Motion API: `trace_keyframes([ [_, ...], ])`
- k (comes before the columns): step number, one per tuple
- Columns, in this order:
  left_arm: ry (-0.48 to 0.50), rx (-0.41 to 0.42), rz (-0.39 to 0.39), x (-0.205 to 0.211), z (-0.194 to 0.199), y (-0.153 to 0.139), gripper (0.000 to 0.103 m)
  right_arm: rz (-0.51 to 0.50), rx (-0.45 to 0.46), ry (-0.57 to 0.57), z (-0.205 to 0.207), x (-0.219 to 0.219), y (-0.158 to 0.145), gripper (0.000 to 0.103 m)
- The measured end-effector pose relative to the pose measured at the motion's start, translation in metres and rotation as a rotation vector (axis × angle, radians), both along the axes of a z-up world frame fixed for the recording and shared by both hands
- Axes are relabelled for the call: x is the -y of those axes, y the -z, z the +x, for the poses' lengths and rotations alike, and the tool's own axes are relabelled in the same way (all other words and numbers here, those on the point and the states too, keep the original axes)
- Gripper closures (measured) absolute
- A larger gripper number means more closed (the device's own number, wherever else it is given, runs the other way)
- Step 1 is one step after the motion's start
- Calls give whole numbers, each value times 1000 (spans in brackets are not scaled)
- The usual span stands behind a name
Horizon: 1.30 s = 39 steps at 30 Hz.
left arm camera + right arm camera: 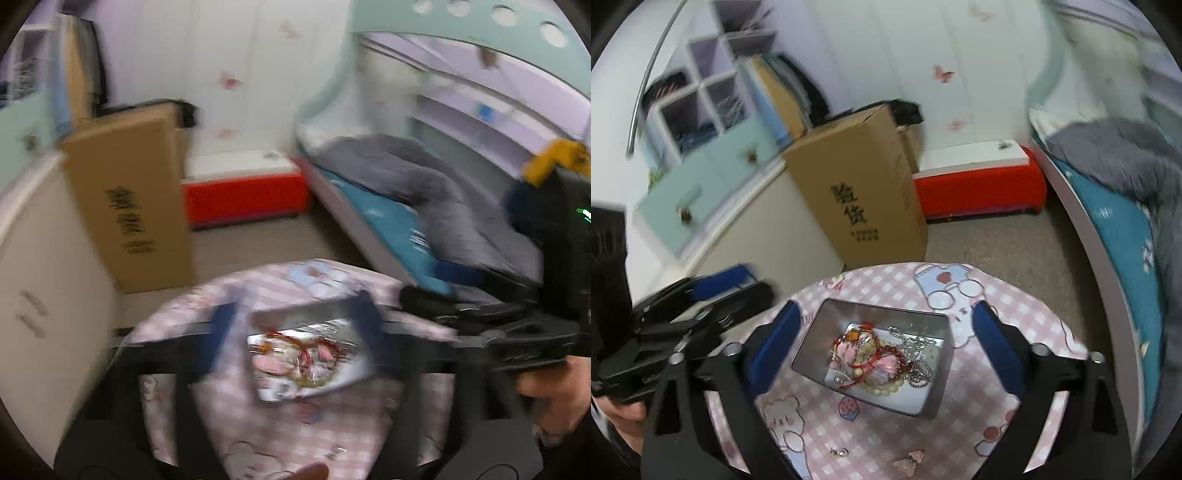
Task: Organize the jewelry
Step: 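Drop the red bead bracelet and pink charm into the gray box with both tools, then grasp the pearl earring with the left tool while the right tool grasps the pink bow charm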
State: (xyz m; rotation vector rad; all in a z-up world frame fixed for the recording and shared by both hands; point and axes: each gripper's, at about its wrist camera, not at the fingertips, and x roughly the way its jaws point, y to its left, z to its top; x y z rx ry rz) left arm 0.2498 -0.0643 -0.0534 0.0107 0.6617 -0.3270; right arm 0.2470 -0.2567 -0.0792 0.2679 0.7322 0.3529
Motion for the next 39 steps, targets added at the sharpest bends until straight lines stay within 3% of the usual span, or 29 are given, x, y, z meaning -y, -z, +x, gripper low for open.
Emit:
trace_keyframes([
  [1,-34,48,-2,-6,-7,-4,6,13,12,32,-6,8,0,8],
  [12,-86,113,32,-22,-62,-5,6,-2,42,118,-41,32,-5,8],
  [21,-38,56,35,-18,-104,35,6,-28,38,132,-73,30,7,8],
  [28,61,-42,133,4,-112,91,7,-70,-5,137,-92,28,32,8],
  [33,131,-136,172,23,-104,127,18,-108,-77,130,-94,27,64,8],
  [34,144,-151,186,27,-102,133,24,-121,-89,125,-94,25,70,8],
  [36,169,-182,188,32,-100,143,41,-150,-104,114,-94,21,79,8],
  [37,188,-211,173,33,-98,148,63,-167,-110,105,-94,17,83,8],
  [39,192,-205,150,32,-99,150,79,-193,-118,89,-93,10,91,8],
])
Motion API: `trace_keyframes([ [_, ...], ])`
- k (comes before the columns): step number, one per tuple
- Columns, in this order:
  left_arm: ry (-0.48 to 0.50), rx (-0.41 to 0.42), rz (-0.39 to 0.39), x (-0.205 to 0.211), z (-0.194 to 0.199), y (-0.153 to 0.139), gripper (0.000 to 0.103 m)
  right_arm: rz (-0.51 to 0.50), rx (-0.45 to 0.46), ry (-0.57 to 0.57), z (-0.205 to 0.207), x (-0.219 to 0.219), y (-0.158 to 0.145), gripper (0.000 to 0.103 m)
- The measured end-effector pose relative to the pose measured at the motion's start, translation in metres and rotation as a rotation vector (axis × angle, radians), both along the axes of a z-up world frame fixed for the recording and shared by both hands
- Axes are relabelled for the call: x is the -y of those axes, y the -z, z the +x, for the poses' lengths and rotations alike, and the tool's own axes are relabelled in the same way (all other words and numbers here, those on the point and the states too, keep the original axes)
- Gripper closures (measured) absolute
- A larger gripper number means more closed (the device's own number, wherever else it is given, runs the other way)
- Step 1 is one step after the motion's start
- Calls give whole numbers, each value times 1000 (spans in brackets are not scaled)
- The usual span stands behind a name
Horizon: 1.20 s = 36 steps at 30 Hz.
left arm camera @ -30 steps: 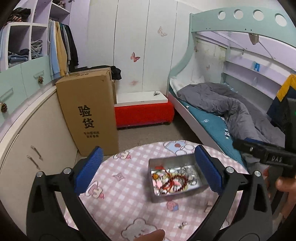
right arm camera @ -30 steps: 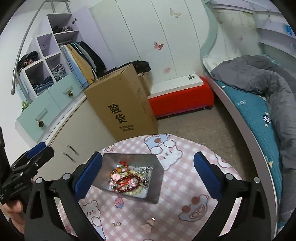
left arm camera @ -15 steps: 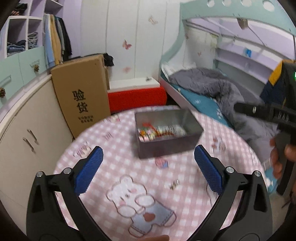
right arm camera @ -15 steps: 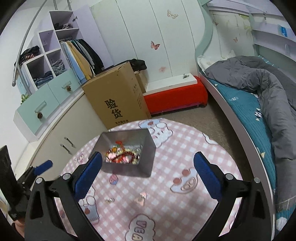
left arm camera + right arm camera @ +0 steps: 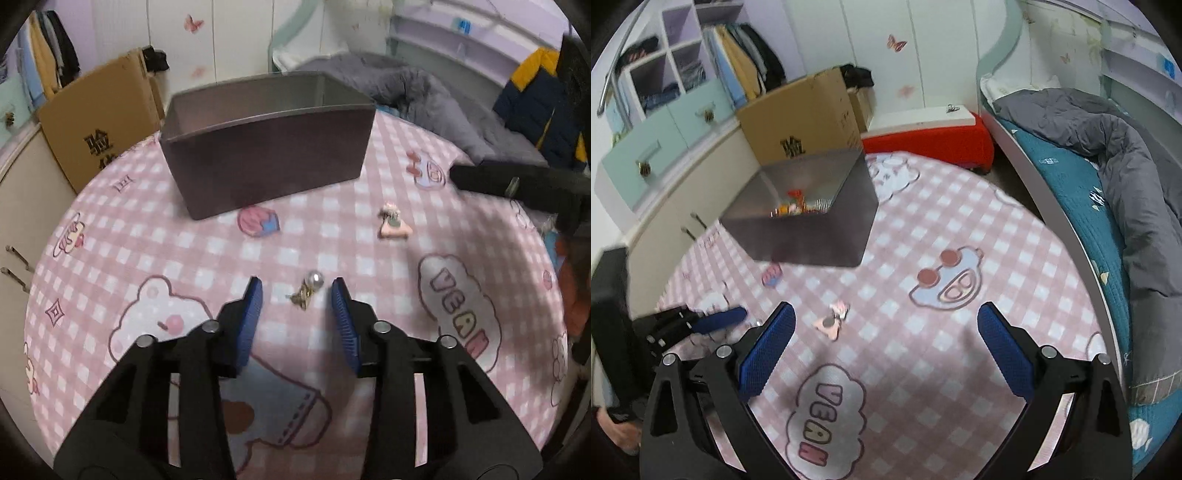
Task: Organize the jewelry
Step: 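Grasp the pearl earring with the left tool while the right tool grasps the pink bow charm, then drop the pearl earring and pink bow charm into the gray box with both tools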
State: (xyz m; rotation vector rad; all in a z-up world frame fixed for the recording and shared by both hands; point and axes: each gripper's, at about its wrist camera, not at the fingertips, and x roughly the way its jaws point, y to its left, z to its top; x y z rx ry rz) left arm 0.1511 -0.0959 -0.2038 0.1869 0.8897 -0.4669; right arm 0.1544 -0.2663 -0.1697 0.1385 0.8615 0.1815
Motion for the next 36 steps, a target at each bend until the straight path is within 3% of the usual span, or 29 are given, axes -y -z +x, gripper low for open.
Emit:
trace_keyframes([
  [2,2,-13,-20,-3,1,-1,93,-25,-4,-24,2,-10,7,12],
  [5,-31,-19,-49,-14,2,-3,93,-43,-27,-58,8,-24,17,29],
  [7,-51,-27,-67,-23,4,-3,93,-55,-43,-84,14,-36,27,48],
  [8,-67,-28,-76,-29,5,-4,93,-78,-35,-91,14,-42,30,49],
  [11,-91,-26,-98,-39,6,-8,93,-134,-3,-171,9,-59,30,83],
  [12,-100,-23,-108,-44,6,-10,93,-125,-9,-192,8,-62,30,86],
  [14,-111,-17,-121,-49,4,-15,93,-136,-6,-218,1,-65,29,86],
  [17,-122,-5,-138,-56,2,-23,93,-66,-3,-218,-7,-58,22,86],
  [20,-125,13,-153,-61,-1,-35,93,-54,36,-230,-16,-55,1,86],
  [28,-134,110,-163,-64,4,-87,93,-37,202,-258,-17,-50,-80,86],
  [36,-141,225,-168,-60,25,-146,93,-26,328,-260,8,-46,-145,86],
])
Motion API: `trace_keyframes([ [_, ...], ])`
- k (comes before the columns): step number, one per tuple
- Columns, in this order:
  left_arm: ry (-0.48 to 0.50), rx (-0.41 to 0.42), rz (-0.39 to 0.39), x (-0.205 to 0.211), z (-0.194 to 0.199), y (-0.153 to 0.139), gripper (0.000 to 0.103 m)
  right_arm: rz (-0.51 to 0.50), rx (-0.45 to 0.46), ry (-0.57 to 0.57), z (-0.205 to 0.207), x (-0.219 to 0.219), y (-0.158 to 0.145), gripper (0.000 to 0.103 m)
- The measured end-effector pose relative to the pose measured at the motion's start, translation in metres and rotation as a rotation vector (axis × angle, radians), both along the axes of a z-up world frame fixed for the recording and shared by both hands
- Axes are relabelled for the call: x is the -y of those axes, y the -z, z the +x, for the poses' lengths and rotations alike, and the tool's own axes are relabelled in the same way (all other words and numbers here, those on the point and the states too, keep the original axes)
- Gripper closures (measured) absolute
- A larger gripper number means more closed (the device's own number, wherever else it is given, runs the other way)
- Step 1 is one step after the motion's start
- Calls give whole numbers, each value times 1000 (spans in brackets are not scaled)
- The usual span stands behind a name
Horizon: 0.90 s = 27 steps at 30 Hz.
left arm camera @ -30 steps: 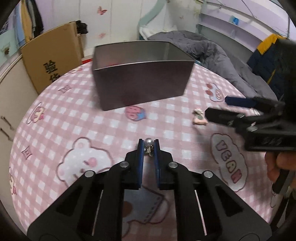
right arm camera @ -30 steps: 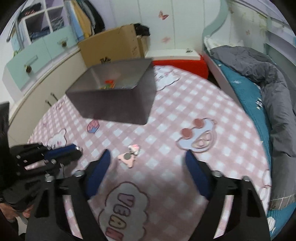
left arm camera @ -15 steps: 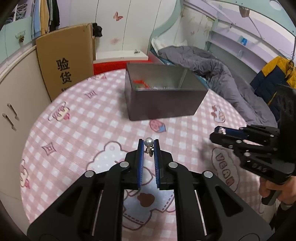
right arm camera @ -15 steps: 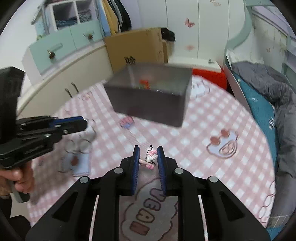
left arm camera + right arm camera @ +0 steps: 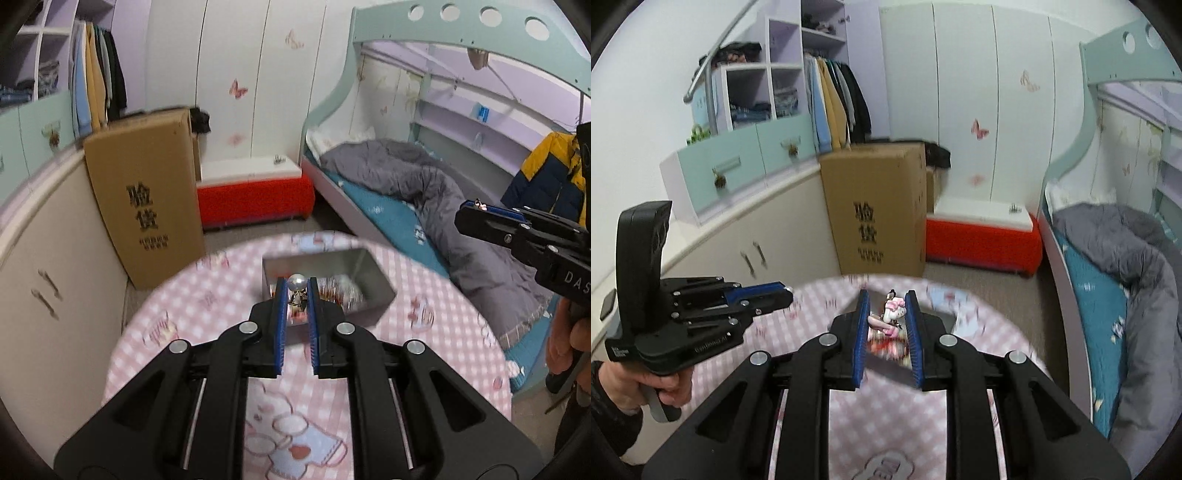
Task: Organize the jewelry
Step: 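Drop the pearl earring and pink bow charm into the gray box with both tools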
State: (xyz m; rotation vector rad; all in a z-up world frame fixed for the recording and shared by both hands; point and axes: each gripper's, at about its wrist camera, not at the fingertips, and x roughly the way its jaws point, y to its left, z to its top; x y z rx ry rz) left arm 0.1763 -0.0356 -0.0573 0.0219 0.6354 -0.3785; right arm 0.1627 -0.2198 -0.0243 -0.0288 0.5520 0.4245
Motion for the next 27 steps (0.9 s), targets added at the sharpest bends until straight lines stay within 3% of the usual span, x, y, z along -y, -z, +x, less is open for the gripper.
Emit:
trace_keyframes([
  [4,-4,64,-18,5,10,-30,93,39,15,-11,17,4,-23,85],
  [9,6,109,-26,15,23,-54,93,83,-36,4,43,11,-21,85],
  [19,22,11,-44,32,67,-32,92,143,-197,18,92,8,18,81],
  [20,37,-11,-45,34,74,-27,89,150,-221,21,97,9,23,76],
  [21,41,-32,-41,35,79,-23,79,161,-237,34,102,11,26,56],
  [22,25,-63,-23,36,85,-18,37,173,-247,69,107,16,31,35],
  [23,-9,-62,-28,31,87,-17,9,177,-250,105,109,21,33,24],
  [24,-33,-25,-52,24,84,-19,7,210,-255,118,109,28,35,11],
  [27,-101,16,-54,7,77,-28,7,285,-251,159,101,47,31,8],
])
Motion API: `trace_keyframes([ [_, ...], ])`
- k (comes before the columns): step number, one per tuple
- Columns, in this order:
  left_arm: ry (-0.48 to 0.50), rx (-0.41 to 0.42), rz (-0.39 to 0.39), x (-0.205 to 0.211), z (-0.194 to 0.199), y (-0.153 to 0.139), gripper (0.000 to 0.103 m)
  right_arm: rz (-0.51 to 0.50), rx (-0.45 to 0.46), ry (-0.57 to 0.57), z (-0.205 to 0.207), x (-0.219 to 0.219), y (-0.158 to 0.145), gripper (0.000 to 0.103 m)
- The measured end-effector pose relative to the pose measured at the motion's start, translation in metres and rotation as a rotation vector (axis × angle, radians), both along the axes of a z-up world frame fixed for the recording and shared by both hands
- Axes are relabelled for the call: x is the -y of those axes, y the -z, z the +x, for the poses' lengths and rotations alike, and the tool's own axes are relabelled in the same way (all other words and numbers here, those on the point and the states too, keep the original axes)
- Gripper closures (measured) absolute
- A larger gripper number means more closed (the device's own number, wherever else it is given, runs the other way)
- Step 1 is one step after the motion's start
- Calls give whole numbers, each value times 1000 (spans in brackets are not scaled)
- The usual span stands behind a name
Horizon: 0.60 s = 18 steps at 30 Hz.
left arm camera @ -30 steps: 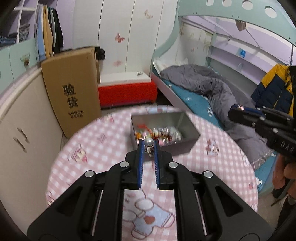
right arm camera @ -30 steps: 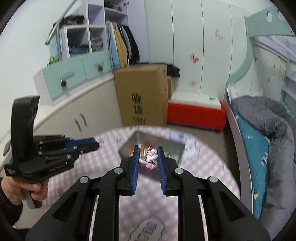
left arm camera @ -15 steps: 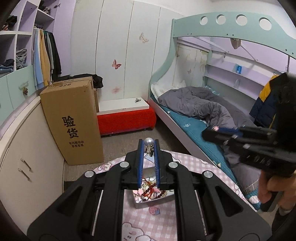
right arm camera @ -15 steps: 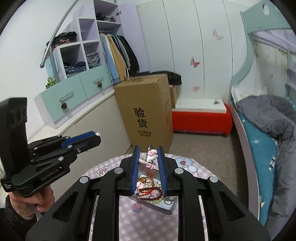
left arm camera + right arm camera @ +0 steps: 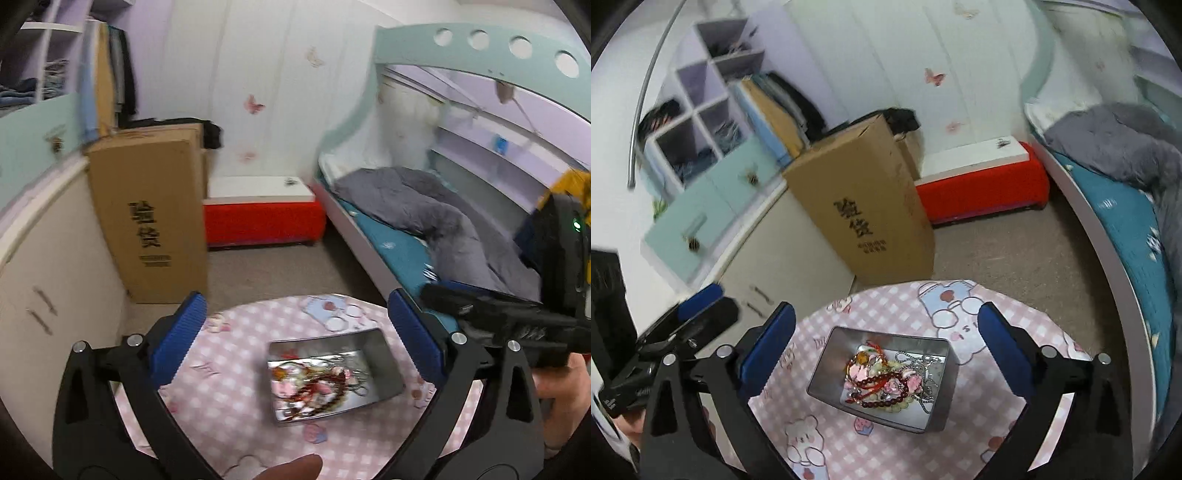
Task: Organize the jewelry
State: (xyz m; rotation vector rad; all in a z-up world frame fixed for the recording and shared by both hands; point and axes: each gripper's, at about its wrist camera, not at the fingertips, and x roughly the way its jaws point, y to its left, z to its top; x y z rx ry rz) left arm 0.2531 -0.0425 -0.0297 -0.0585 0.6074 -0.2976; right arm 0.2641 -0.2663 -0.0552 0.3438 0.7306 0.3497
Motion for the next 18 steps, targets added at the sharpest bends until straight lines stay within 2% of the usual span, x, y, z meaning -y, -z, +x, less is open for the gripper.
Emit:
trace_keyframes([
  [4,-67,36,6,-16,-19,-17,6,-8,28,71,-16,11,-20,8],
  [9,-120,127,45,-25,-65,-48,6,-57,94,94,-45,7,-52,8],
  [14,-173,231,110,-25,-128,-66,6,-151,185,134,-98,-8,-77,8],
  [18,-179,292,125,-27,-175,-69,6,-206,264,151,-151,-21,-84,8],
])
